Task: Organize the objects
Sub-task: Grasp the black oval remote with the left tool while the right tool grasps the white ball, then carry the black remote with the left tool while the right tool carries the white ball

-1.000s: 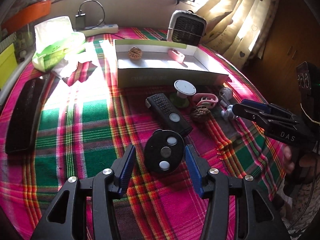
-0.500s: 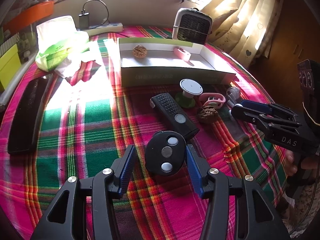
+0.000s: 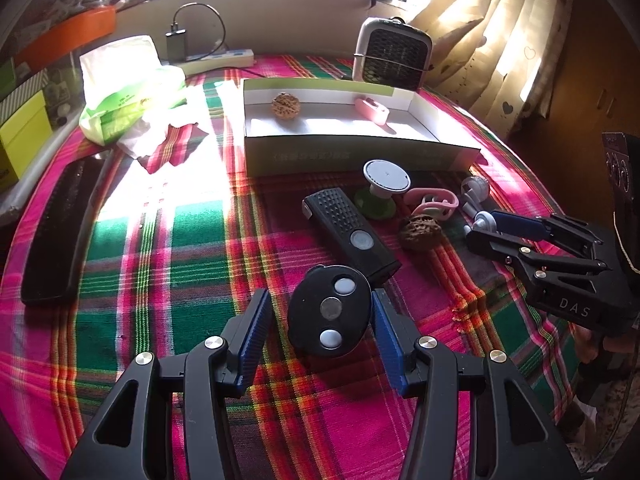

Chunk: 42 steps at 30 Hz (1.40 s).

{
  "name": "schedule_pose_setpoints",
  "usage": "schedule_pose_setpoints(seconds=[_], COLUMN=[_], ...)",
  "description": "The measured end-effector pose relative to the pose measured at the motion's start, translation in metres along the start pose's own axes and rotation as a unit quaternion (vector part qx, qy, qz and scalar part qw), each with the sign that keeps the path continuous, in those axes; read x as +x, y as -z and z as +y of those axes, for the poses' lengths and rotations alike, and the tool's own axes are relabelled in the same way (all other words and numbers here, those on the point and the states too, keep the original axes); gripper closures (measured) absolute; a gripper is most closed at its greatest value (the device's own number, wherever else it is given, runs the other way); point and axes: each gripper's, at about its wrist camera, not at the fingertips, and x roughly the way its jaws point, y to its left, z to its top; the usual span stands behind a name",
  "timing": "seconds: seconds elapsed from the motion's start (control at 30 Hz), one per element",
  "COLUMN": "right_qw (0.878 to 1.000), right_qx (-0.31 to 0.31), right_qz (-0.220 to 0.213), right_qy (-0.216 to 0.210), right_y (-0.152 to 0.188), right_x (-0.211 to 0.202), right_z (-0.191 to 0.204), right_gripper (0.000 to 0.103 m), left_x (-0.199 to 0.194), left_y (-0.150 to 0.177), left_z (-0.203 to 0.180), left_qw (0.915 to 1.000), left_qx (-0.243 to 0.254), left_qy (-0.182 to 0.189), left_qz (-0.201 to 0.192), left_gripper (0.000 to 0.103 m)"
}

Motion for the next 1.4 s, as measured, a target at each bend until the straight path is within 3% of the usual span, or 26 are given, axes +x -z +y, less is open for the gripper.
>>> schedule_pose_setpoints(seconds=[0.27, 0.43, 0.6, 0.87, 1.4], right_qw=[1.0, 1.0, 1.0, 1.0, 1.0], right_qx=[-0.009, -0.013, -0.01, -0.011, 0.004], right_qz=[0.003, 0.009, 0.01, 0.011, 0.011], right_qy=[-0.01, -0.012, -0.008, 0.003, 0.027], right_y=[0.001, 0.003, 0.003, 0.003, 0.005], right_x=[0.005, 0.006, 0.007, 0.007, 0.006], right_z=[0.006, 0.008, 0.007, 0.008, 0.014], right_gripper=[0.057, 0.065, 0.067, 0.07, 0.07], left_x=[0.0, 0.0, 0.001, 0.002, 0.0], left_y=[0.001, 0.001, 0.001, 0.0, 0.001], left_z=[-0.002, -0.006, -0.008, -0.007, -0.002], left_qw=[0.9999, 0.9997, 0.9995, 0.9992, 0.9997], left_qx=[-0.007, -0.005, 0.003, 0.008, 0.008], left_qy=[-0.01, -0.025, -0.032, -0.04, -0.017], left_qz=[-0.003, -0.001, 0.001, -0.003, -0.014], left_gripper=[0.054, 0.055, 0.055, 0.066, 0.066])
